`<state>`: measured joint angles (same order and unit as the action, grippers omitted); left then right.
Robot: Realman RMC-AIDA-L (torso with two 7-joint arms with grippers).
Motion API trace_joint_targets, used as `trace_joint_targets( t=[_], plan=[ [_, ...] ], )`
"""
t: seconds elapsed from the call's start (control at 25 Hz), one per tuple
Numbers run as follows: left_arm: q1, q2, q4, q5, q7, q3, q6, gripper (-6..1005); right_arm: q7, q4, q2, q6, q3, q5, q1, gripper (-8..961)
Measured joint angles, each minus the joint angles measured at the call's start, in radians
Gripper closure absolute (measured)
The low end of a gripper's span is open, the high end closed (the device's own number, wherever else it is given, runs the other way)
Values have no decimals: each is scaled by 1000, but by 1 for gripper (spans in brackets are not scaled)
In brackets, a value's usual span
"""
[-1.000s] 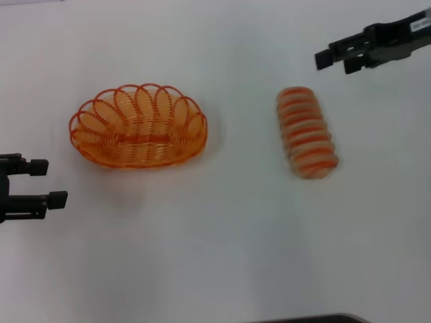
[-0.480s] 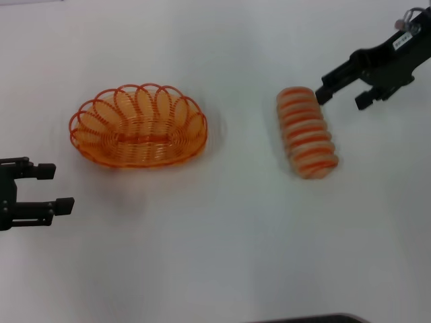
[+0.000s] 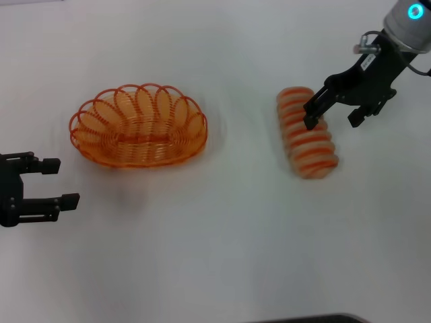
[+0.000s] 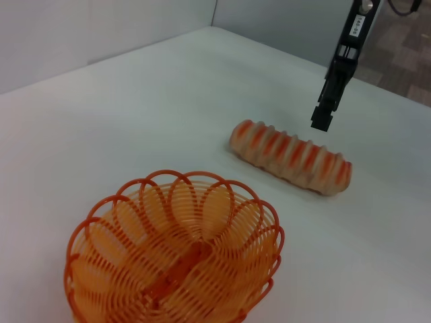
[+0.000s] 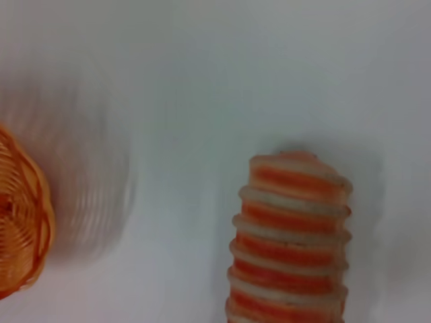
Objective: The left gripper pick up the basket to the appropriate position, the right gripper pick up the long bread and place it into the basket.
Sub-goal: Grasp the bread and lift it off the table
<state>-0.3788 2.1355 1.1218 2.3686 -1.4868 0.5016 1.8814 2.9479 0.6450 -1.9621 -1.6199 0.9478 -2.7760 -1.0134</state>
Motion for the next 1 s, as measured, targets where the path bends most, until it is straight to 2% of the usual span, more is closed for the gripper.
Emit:
trace_joint_targets(
  t=[0.36, 0.76, 1.0],
  plan=[
    [0, 10, -1, -2, 2, 0, -10, 228, 31, -55, -37, 62, 49, -87, -69, 8],
    [-1, 14, -7, -1, 2, 0, -30, 229, 34, -79, -57, 124, 70, -92, -102, 12],
    [-4, 16, -7, -4, 2, 0, -24, 228, 36, -140, -61, 168, 74, -92, -112, 34]
  ],
)
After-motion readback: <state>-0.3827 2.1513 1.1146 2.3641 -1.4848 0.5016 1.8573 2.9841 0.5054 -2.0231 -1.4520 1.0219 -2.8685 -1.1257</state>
